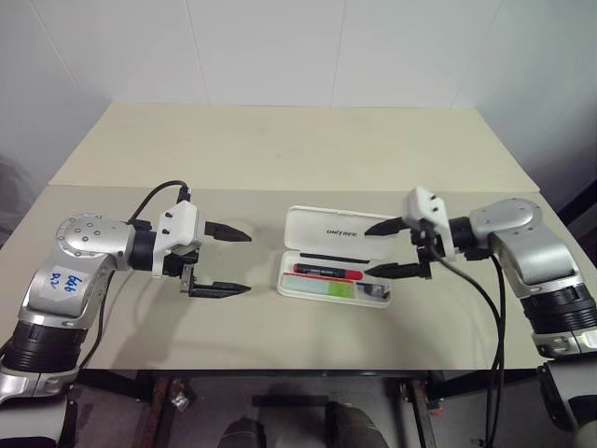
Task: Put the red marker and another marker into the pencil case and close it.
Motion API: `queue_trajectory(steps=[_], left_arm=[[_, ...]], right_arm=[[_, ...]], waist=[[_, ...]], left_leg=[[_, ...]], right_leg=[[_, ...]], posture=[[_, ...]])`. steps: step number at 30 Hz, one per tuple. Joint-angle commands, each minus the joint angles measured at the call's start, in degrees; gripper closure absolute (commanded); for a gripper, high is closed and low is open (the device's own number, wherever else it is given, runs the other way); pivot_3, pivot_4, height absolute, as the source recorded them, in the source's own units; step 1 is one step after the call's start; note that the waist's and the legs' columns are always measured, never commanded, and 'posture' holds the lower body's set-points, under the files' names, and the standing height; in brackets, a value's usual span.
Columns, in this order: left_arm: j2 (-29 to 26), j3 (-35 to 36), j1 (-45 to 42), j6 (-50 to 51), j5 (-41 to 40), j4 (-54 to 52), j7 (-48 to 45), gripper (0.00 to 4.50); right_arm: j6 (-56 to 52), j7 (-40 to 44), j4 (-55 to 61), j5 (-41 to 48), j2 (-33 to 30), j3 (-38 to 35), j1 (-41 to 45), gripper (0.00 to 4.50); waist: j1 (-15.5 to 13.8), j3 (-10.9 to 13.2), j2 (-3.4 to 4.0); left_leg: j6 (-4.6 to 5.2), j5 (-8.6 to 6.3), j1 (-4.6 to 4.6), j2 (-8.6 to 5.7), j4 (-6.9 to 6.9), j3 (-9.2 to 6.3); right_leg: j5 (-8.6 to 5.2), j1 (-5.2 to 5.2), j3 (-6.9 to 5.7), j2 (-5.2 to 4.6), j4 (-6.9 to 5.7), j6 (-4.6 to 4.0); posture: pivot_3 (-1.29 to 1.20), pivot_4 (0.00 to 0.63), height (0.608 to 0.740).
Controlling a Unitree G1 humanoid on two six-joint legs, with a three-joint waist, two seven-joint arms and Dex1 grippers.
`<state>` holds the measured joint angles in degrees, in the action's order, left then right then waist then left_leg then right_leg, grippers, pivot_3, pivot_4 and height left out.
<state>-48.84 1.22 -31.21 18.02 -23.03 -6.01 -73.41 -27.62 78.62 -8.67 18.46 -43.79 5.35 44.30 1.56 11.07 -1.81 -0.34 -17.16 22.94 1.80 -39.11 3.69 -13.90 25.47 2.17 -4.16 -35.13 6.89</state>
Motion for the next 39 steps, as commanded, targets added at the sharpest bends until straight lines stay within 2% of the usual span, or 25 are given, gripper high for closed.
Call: queue_trajectory(steps=[1, 4, 6, 8, 10, 15, 19, 33, 39], left_arm=[[-0.6, 2.1, -0.2, -1.3, -1.2, 0.5, -0.5, 0.0], [0.1, 3.9, 0.0, -0.9, -2.8, 1.8, 0.2, 0.0], [0.2, 5.2, 0.3, -1.8, -3.2, 4.2, 0.3, 0.0], [0.0, 6.3, 0.6, -3.0, -3.0, 6.6, 0.0, 0.0], [-0.2, 7.1, 0.7, -4.5, -2.5, 9.3, -0.3, 0.0], [-0.8, 8.0, 0.4, -7.5, -1.9, 14.3, -1.7, 0.0], [-1.5, 8.0, 0.8, -8.6, -1.8, 15.6, -3.5, 0.0], [-2.9, 11.0, 4.7, -9.4, -2.8, 14.1, -3.6, 0.0], [-1.8, 10.4, 2.1, -9.5, -3.1, 15.0, -3.5, 0.0]], right_arm=[[-6.0, -1.1, 2.8, 7.0, -1.0, -7.0, 0.1, 0.03], [-6.8, -3.0, 5.5, 10.2, -1.3, -11.5, -2.3, 0.03], [-5.1, -7.4, 6.4, 14.3, 1.9, -18.4, -4.2, 0.03], [-4.4, -8.8, 6.6, 15.6, 2.4, -20.9, -5.9, 0.03], [-1.9, -6.4, 6.6, 14.3, 0.5, -20.0, -8.1, 0.03], [13.1, -0.5, 6.9, 7.5, -3.1, -16.5, -14.4, 0.03], [18.0, 1.3, 6.7, 6.5, -4.0, -15.9, -16.7, 0.03], [17.1, 4.6, 7.8, 11.6, -7.2, -17.2, -16.9, 0.03], [15.6, 3.2, 11.9, 13.6, -6.6, -16.5, -19.4, 0.03]], waist=[[0.0, 0.0, 0.0], [0.0, 0.0, 0.0], [0.0, 0.0, 0.0], [0.0, 0.0, 0.01], [0.0, 0.0, 0.01], [0.0, 0.0, 0.0], [0.1, 0.0, 0.0], [0.0, 0.0, 0.0], [0.0, 0.0, 0.0]], left_leg=[[0.0, 0.0, 0.0, 0.0, 0.0, 0.0], [0.0, 0.0, 0.01, 0.01, 0.01, -0.01], [0.0, 0.0, 0.0, 0.01, 0.01, -0.01], [0.0, 0.0, -0.01, -0.01, 0.01, 0.01], [0.0, 0.0, -0.01, -0.01, 0.01, 0.02], [0.01, 0.0, 0.01, -0.01, 0.02, 0.02], [0.0, 0.0, 0.0, -0.03, 0.02, 0.04], [0.0, 0.0, -0.04, 0.0, 0.02, 0.03], [-0.01, 0.0, -0.06, 0.0, 0.02, 0.03]], right_leg=[[0.0, 0.0, 0.0, 0.0, 0.0, 0.0], [0.0, 0.0, 0.0, 0.0, 0.02, 0.0], [0.0, 0.0, 0.0, -0.01, 0.02, 0.0], [0.0, -0.01, 0.0, -0.02, 0.02, 0.01], [0.01, 0.0, 0.0, -0.03, 0.01, 0.01], [0.01, 0.0, -0.03, -0.02, 0.04, 0.02], [0.02, -0.01, -0.01, -0.03, 0.03, 0.04], [0.02, -0.01, -0.01, -0.04, 0.02, 0.03], [0.01, -0.01, -0.01, -0.05, 0.02, 0.02]], posture=[[0.0, 0.15, 0.74], [0.0, 0.15, 0.74], [0.0, 0.15, 0.74], [0.0, 0.15, 0.74], [0.0, 0.15, 0.74], [0.0, 0.15, 0.74], [0.0, 0.15, 0.74], [0.0, 0.15, 0.74], [0.0, 0.15, 0.74]])
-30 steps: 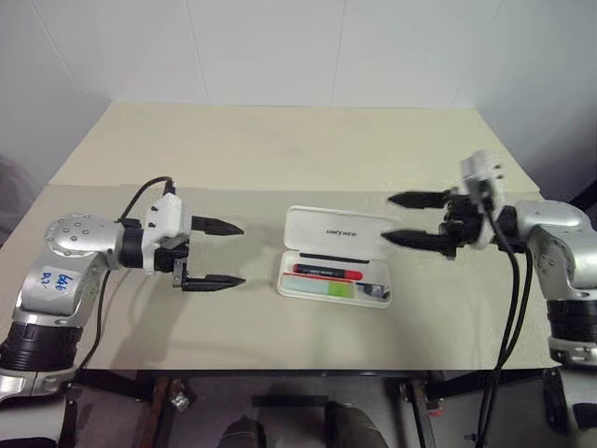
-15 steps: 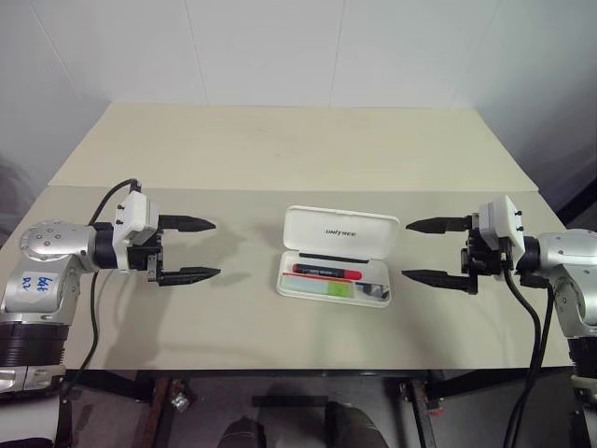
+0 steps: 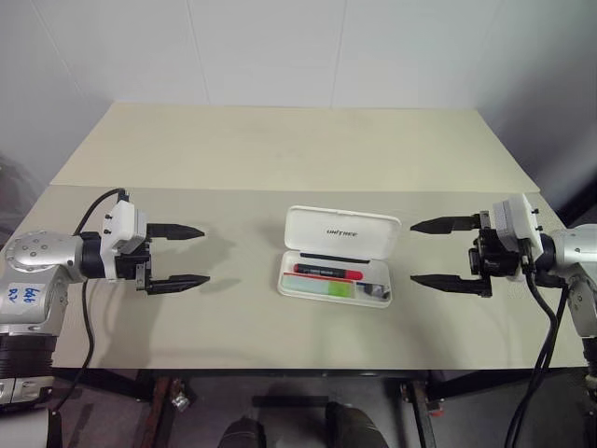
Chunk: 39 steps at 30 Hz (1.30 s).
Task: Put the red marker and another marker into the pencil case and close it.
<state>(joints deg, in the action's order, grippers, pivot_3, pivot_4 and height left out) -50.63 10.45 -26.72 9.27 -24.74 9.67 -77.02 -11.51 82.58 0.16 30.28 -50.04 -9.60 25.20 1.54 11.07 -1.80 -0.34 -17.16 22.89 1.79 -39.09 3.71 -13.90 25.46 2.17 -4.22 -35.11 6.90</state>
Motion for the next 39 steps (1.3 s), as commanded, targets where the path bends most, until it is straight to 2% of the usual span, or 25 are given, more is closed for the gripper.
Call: queue_trajectory(steps=[1, 2, 13, 14, 17, 23, 32, 39], left_arm=[[0.4, 1.1, -3.1, -1.7, -1.2, -0.3, 0.2, 0.38], [0.7, 1.1, -3.5, -2.3, -0.9, -0.1, 0.3, 0.59], [2.4, 0.2, -6.0, -3.2, -0.6, 1.2, 0.3, 4.3], [2.6, 0.0, -6.4, -3.0, -0.7, 1.4, 0.1, 4.46], [3.5, -1.1, -8.3, -3.8, 0.2, 3.2, 0.2, 4.46], [7.6, -5.6, -15.9, -8.2, 8.0, 13.2, 6.6, 4.46], [17.7, -10.8, -29.6, -18.4, 17.6, 34.0, 16.9, 4.46], [23.7, -11.5, -35.1, -24.1, 18.5, 43.0, 15.2, 4.46]], right_arm=[[-0.6, -1.1, 3.2, 1.7, -0.2, -1.4, -0.5, 0.0], [-0.5, -1.4, 3.3, 1.7, -0.1, -1.4, -0.6, 0.0], [-0.1, -4.7, 4.0, 1.7, 0.2, -2.3, -3.2, 0.0], [0.1, -5.0, 4.0, 1.6, 0.4, -2.2, -3.4, 0.0], [0.7, -6.6, 3.8, 1.1, 1.2, -1.9, -3.5, 0.0], [2.0, -8.2, 2.9, -0.1, 2.7, -0.7, -3.5, 0.0], [1.5, -10.3, 3.6, -0.5, 4.7, 0.7, -2.4, 0.0], [1.4, -11.7, 4.9, -0.2, 4.8, 0.2, -4.1, 0.0]], waist=[[0.0, 0.0, 0.0], [0.0, 0.0, 0.0], [0.0, 0.0, 0.0], [0.0, 0.0, 0.0], [0.0, 0.0, 0.0], [-0.3, 0.0, 0.0], [-0.4, 0.0, -0.01], [-0.5, 0.0, -0.01]], left_leg=[[0.0, 0.0, 0.0, -0.01, 0.0, 0.0], [-0.01, 0.0, 0.0, -0.01, -0.01, 0.0], [-0.01, 0.01, -0.01, -0.02, -0.01, 0.02], [-0.01, 0.01, -0.02, -0.02, -0.01, 0.01], [-0.02, 0.02, -0.03, -0.03, -0.01, 0.01], [-0.05, 0.05, -0.08, -0.07, -0.02, 0.0], [-0.04, 0.05, -0.01, -0.08, -0.02, -0.01], [0.0, 0.02, 0.08, -0.08, -0.02, 0.02]], right_leg=[[0.0, 0.0, 0.0, 0.0, 0.0, 0.0], [0.0, 0.0, 0.0, 0.0, 0.01, 0.0], [0.01, -0.01, 0.01, -0.01, 0.01, 0.0], [0.01, -0.01, 0.0, -0.01, 0.0, 0.0], [0.01, -0.01, 0.0, -0.01, 0.03, 0.0], [0.01, -0.04, 0.01, 0.0, 0.03, 0.0], [0.05, -0.06, -0.01, 0.0, -0.04, 0.07], [0.07, -0.04, -0.01, 0.01, 0.1, 0.1]], posture=[[0.0, 0.15, 0.74], [0.0, 0.15, 0.74], [0.0, 0.15, 0.74], [0.0, 0.15, 0.74], [0.0, 0.15, 0.74], [0.0, 0.15, 0.74], [0.0, 0.15, 0.74], [0.0, 0.15, 0.74]])
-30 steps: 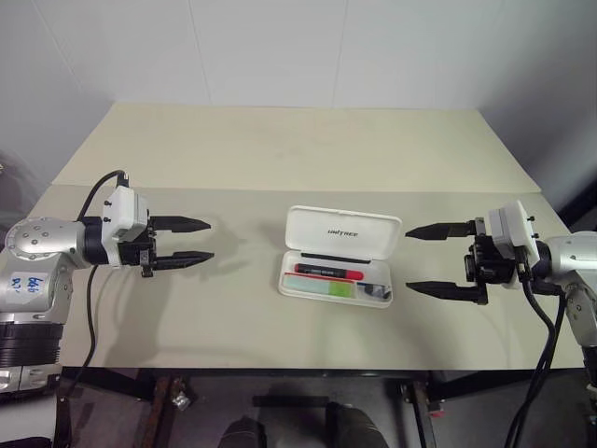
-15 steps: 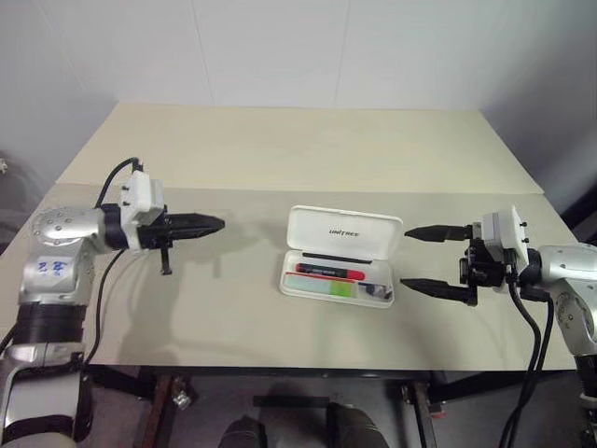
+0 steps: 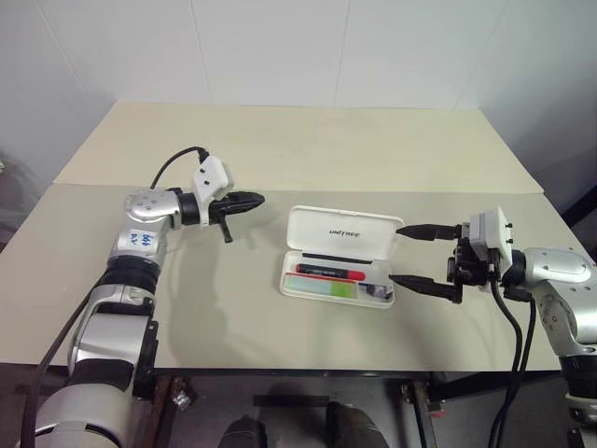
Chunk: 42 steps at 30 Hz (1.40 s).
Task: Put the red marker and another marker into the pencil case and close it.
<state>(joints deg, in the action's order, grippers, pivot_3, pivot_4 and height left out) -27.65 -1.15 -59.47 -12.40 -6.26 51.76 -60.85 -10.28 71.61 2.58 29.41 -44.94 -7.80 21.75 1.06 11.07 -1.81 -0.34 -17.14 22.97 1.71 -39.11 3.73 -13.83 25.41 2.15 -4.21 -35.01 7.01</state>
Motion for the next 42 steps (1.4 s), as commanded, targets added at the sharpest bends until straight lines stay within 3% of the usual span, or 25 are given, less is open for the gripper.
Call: queue_trajectory(steps=[1, 13, 22, 31, 37, 42], left_arm=[[1.4, 0.0, -2.5, -3.0, -0.2, 1.2, -1.9, 4.46], [5.9, -1.5, 1.9, -5.0, -1.6, -5.3, -11.8, 4.46], [3.6, 1.4, 7.6, -0.4, -6.2, -15.6, -12.0, 4.46], [0.3, 3.8, 3.0, 0.4, -2.7, -7.8, -0.8, 4.46], [4.7, 1.6, -3.9, -3.7, 2.0, 5.2, 6.4, 4.46], [8.2, 1.3, -7.7, -5.9, 3.1, 11.4, 7.0, 4.46]], right_arm=[[0.2, -0.9, 2.8, 0.8, -0.3, -1.9, -1.2, 0.0], [1.0, -2.4, 3.8, 1.6, -0.2, -3.0, -4.1, 0.0], [1.6, -2.1, 2.7, 1.9, -0.2, -4.0, -4.5, 0.0], [2.7, -1.9, 0.4, 1.5, -0.1, -3.4, -2.9, 0.0], [2.7, -1.7, 0.1, 1.5, -0.3, -3.4, -2.4, 0.0], [2.2, -2.1, 0.9, 1.6, -0.3, -3.4, -2.5, 0.0]], waist=[[0.0, 0.0, 0.0], [-0.9, 0.0, 0.0], [-0.9, 0.0, 0.0], [-1.1, 0.0, 0.0], [-1.3, 0.0, 0.0], [-1.2, 0.0, 0.0]], left_leg=[[0.0, 0.0, 0.01, 0.0, 0.0, 0.0], [-0.01, 0.01, 0.0, 0.0, -0.02, -0.01], [-0.01, 0.01, 0.0, 0.02, -0.03, -0.03], [-0.01, 0.04, -0.03, -0.01, -0.08, -0.05], [0.01, 0.03, 0.02, -0.04, -0.08, -0.05], [0.03, 0.02, 0.11, -0.04, -0.07, -0.05]], right_leg=[[0.0, 0.0, 0.0, 0.0, 0.01, 0.0], [0.01, 0.0, 0.0, 0.01, -0.01, 0.02], [0.02, 0.0, 0.01, 0.01, -0.06, 0.02], [0.03, -0.01, 0.01, 0.01, -0.03, 0.02], [0.06, -0.03, 0.0, 0.0, 0.0, 0.06], [0.08, -0.02, -0.01, 0.01, 0.13, 0.09]], posture=[[0.0, 0.15, 0.74], [0.0, 0.15, 0.74], [0.0, 0.15, 0.74], [0.0, 0.15, 0.74], [0.0, 0.15, 0.74], [0.0, 0.15, 0.74]])
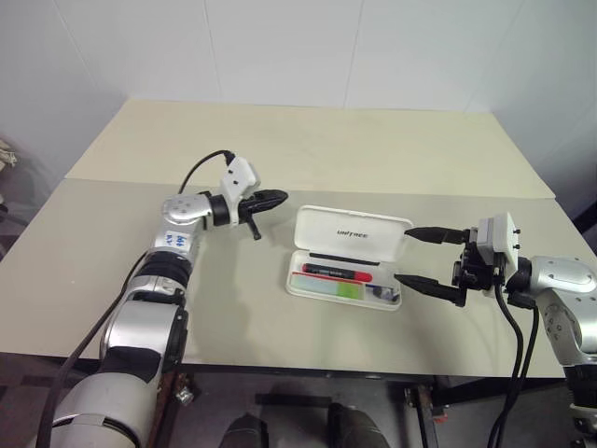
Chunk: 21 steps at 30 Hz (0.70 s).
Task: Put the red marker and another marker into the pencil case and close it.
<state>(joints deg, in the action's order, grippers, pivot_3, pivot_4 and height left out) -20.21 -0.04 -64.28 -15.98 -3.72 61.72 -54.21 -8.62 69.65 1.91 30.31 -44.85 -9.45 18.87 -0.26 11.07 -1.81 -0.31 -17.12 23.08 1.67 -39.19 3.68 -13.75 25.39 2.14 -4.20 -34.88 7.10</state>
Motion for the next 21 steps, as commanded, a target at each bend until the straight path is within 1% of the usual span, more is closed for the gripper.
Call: queue_trajectory(steps=[1, 6, 13, 19, 21], left_arm=[[1.4, 0.0, -3.3, -2.9, 0.6, 1.9, 0.1, 4.46], [3.0, 0.3, -2.7, -5.4, -0.7, 1.2, -5.7, 4.46], [2.2, -0.1, 0.5, -7.1, -1.6, -2.1, -13.6, 4.46], [1.5, -2.2, 3.8, -5.5, -1.3, -8.0, -19.0, 4.46], [1.4, -3.7, 5.5, -4.0, -0.9, -11.7, -21.0, 4.46]], right_arm=[[0.4, -0.3, 1.8, 0.8, -0.4, -1.8, 0.3, 0.0], [-0.5, -1.2, 3.1, 1.1, -0.4, -2.1, -0.3, 0.0], [-2.9, -2.4, 4.3, 2.8, -0.6, -2.9, 0.3, 0.0], [-6.9, -3.4, 5.7, 5.4, -1.5, -3.8, 1.6, 0.0], [-7.6, -3.6, 6.1, 5.6, -1.6, -3.9, 2.0, 0.0]], waist=[[0.3, 0.0, 0.0], [0.3, 0.0, 0.0], [0.3, 0.0, 0.0], [0.2, 0.0, 0.0], [0.2, 0.0, 0.0]], left_leg=[[0.0, 0.0, 0.0, 0.0, 0.0, 0.0], [0.0, 0.0, -0.02, 0.01, 0.0, 0.02], [-0.01, 0.0, -0.02, 0.01, 0.0, 0.01], [-0.01, 0.0, -0.02, 0.01, 0.0, 0.0], [0.0, 0.0, -0.02, 0.02, 0.0, -0.01]], right_leg=[[0.0, 0.0, 0.0, 0.0, 0.01, 0.0], [0.0, 0.0, 0.0, 0.0, -0.01, 0.0], [0.0, 0.0, 0.01, 0.0, -0.03, 0.0], [0.0, 0.0, 0.01, 0.0, -0.03, 0.0], [0.0, 0.0, 0.01, 0.0, -0.03, 0.0]], posture=[[0.0, 0.15, 0.74], [0.0, 0.15, 0.74], [0.0, 0.15, 0.74], [0.0, 0.15, 0.74], [0.0, 0.15, 0.74]])
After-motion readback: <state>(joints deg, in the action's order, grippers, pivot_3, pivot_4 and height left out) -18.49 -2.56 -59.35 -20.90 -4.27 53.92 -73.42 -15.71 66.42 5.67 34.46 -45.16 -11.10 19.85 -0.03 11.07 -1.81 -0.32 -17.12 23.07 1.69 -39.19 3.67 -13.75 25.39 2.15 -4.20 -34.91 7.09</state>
